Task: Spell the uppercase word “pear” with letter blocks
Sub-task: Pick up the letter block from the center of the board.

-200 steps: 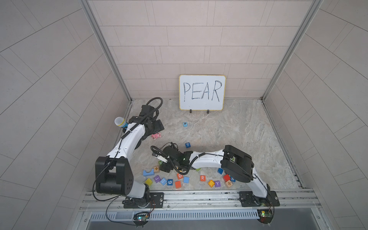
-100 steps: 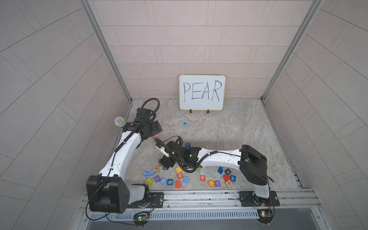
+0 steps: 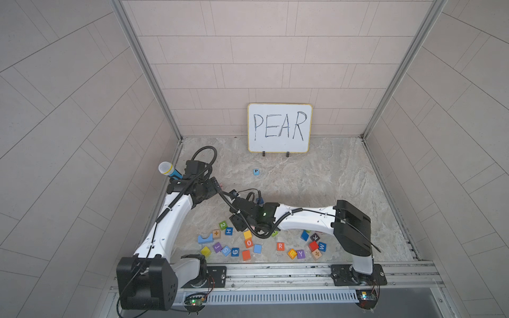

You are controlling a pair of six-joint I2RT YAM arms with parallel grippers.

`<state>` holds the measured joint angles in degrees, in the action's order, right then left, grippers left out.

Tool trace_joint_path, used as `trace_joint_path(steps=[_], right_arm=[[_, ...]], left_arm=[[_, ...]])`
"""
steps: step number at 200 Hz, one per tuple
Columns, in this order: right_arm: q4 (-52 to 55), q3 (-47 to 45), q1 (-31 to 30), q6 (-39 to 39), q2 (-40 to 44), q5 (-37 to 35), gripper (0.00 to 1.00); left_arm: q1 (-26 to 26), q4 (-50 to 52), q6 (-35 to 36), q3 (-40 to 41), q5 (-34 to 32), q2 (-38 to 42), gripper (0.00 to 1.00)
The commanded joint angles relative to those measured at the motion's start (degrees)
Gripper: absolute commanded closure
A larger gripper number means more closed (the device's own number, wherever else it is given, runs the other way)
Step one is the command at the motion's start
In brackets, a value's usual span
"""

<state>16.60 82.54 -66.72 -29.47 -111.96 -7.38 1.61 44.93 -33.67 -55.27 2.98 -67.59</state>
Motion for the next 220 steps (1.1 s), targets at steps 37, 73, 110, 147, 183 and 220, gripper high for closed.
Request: trace_joint_path(steps=[37, 73, 110, 147, 183, 220], right_arm=[[2.2, 2.69, 2.03, -3.69, -3.4, 1.2, 0.39], [3.15, 4.61, 2.03, -2.8, -5.94, 1.55, 0.42], [3.74, 6.26, 2.45, -2.08, -8.2, 2.88, 0.47], [5.88, 7.9, 3.44, -1.67, -10.1, 3.75, 0.5], [5.82, 7.85, 3.7, -1.73, -10.84, 3.88, 0.5], [5.81, 8.18, 3.74, -1.99, -12.22, 5.07, 0.51]], left_arm=[[-0.44, -0.1, -0.79, 0.31, 1.16, -1.11, 0.01], [-0.46, 0.11, -0.51, 0.06, 2.2, -2.95, 0.01], [-0.47, 0.42, 0.05, -0.72, 3.69, -4.47, 0.01], [-0.47, -0.36, 0.01, -0.46, 4.57, -4.49, 0.02], [-0.46, -0.81, 0.04, -0.34, 4.64, -4.66, 0.02], [-0.46, -1.4, -0.05, 0.06, 4.93, -4.94, 0.02]])
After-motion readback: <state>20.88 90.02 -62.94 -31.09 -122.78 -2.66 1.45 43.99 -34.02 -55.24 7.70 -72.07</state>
